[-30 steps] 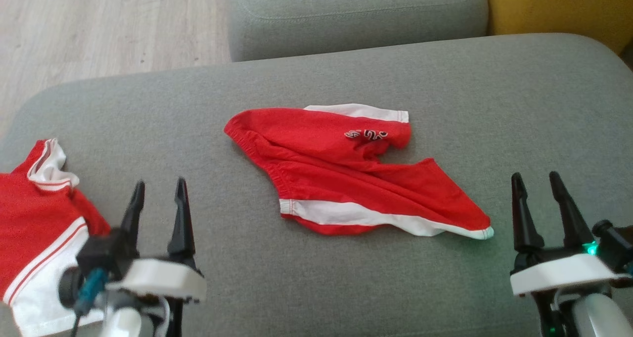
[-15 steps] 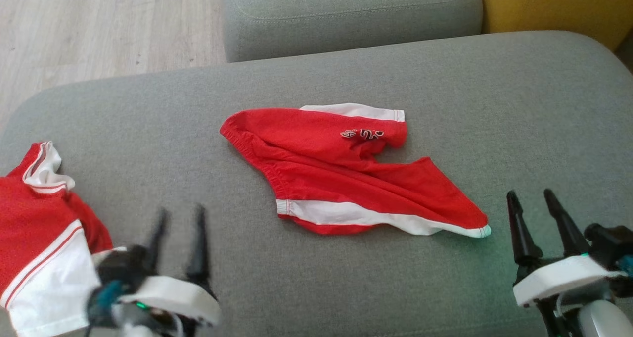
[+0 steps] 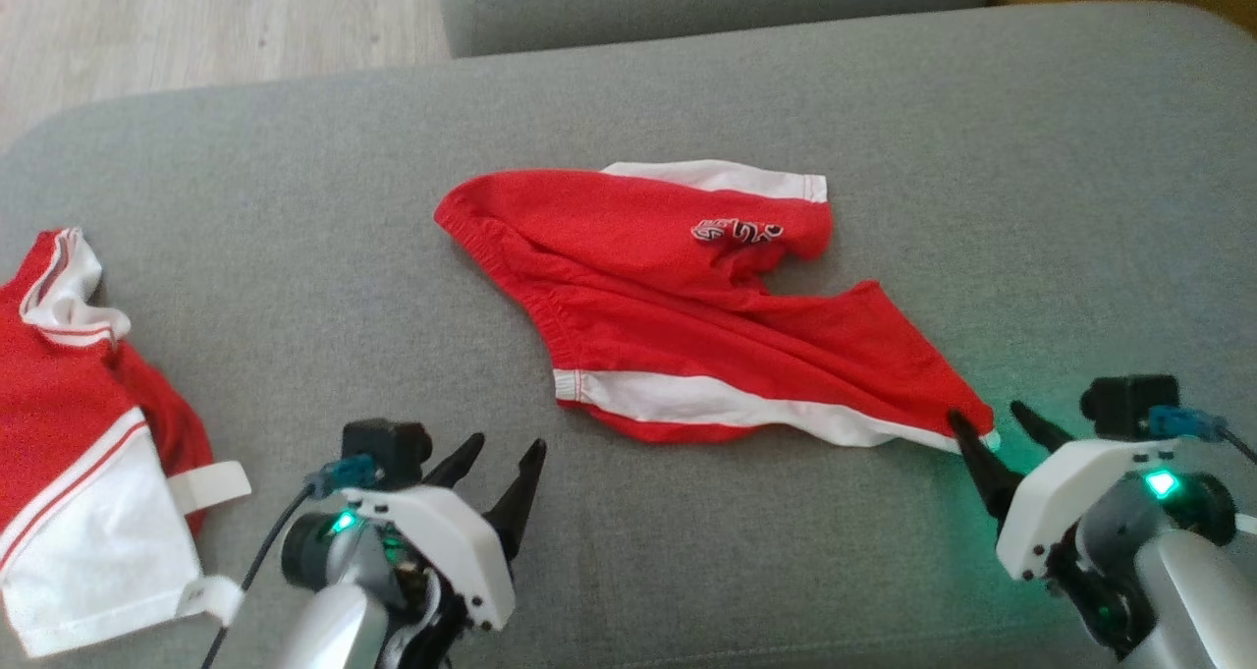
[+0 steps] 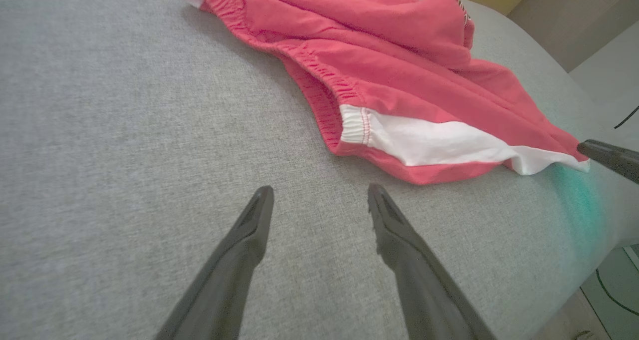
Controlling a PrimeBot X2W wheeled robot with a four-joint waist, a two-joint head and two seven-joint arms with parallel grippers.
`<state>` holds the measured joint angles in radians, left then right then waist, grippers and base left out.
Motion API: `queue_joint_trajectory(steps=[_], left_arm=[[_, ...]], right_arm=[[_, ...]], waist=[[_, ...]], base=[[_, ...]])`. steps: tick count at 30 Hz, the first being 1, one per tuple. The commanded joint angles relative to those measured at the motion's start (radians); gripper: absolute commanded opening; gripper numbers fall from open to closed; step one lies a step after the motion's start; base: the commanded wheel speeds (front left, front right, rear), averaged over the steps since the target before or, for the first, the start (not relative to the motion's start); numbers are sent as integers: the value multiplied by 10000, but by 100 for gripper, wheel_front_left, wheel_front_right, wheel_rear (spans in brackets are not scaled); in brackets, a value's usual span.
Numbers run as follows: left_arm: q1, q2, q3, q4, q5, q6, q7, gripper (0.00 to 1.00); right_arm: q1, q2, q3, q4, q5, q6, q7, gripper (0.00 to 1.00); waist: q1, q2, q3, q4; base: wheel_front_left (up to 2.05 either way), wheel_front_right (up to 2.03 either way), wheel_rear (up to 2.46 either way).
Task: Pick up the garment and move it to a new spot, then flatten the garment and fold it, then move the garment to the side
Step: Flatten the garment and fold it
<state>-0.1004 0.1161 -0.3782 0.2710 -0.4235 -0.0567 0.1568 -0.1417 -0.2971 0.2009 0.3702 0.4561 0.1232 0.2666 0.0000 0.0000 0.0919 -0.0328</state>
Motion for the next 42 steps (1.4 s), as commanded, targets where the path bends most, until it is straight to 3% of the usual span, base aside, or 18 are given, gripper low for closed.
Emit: queue_joint_trajectory(steps=[1,19,20,21,22,23,24,31,38,42], left_arm=[[-688,-96,202,-55,26,-85,-70,100],[-2811,-520,-711,2061,-423,-585,-657,100],[-2881,-534,-784,2201,-481,-604,-643,100],[-2946,-544,-849,2320,-534,-620,-639,97],[-3006,-550,-899,2416,-573,-633,-666,44],[-3057,-554,-944,2498,-599,-644,-701,7],[-3090,-555,-980,2561,-636,-655,-732,0],[-2947,-154,-844,1948,-1423,-719,-984,0],[-2991,822,-812,338,-2105,-735,-231,0],[-3611,1088,-857,-226,-2486,-737,340,0]], right_arm=[[-297,-255,311,-101,177,75,183,100],[-599,-344,954,250,714,75,76,100],[-621,-349,998,273,736,75,66,89],[-645,-355,1042,292,763,75,54,72],[-671,-363,1098,297,797,75,27,45],[-697,-374,1156,296,834,75,-17,5],[-713,-383,1212,301,878,75,-57,0],[-631,-478,1197,-179,1409,75,-658,0],[-503,-863,967,-1357,2359,75,-493,0],[-969,-1081,992,-1888,3194,75,-136,0]], waist=[[0,0,227,85],[0,0,727,-131],[0,0,733,-152],[0,0,742,-170],[0,0,745,-187],[0,0,729,-200],[0,0,689,-209],[0,0,162,-201],[0,0,-95,-161],[0,0,255,-132]], base=[[0,0,0],[0,0,0],[0,0,0],[0,0,0],[0,0,0],[0,0,0],[0,0,0],[0,0,0],[0,0,0],[0,0,0]])
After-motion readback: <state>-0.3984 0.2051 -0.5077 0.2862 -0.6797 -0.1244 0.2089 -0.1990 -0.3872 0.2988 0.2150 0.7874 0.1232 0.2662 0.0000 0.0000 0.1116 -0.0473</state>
